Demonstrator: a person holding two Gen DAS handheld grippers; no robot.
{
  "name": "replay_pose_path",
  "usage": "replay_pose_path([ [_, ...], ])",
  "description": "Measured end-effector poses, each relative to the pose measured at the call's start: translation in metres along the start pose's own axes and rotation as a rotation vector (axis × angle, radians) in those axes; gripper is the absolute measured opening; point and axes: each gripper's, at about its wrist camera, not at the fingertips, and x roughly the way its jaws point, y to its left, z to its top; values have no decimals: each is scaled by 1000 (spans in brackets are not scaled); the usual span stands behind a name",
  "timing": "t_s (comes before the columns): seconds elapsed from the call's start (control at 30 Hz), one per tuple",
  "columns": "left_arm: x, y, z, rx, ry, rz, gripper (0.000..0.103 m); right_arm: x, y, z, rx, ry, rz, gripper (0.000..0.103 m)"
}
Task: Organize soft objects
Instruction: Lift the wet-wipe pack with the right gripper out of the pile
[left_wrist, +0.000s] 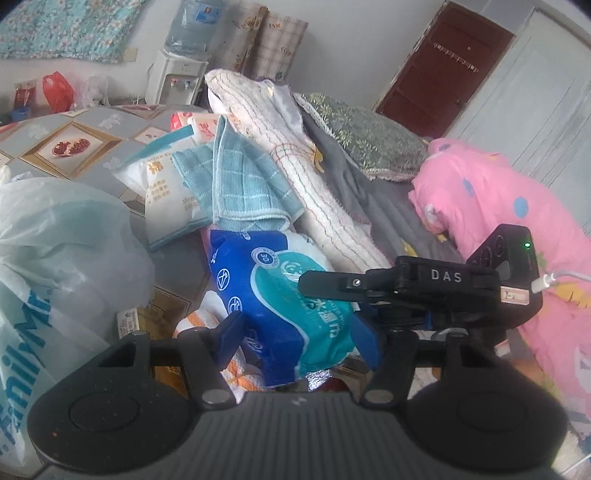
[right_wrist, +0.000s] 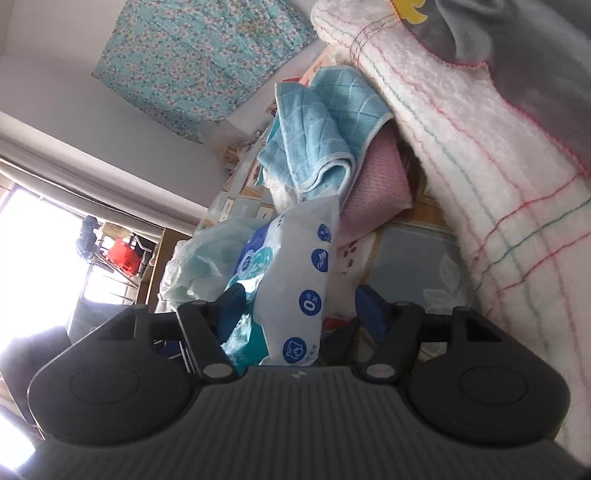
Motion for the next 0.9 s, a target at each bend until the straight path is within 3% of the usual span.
replay_pose_path([
  [0.23,16,3,8,-8,33,-9,66,3,-2,5,-22,-25,-10,64],
  [0.4,27,9,16,-37,53,-34,66,3,-13,8,32,-27,43,53],
  [0.53,34,12,21,-70,74,-44,66,6,-21,8,96,-13,110,39],
  [0.9,14,8,19,-100,23,-65,67,1,-14,4,144,-10,203,35],
])
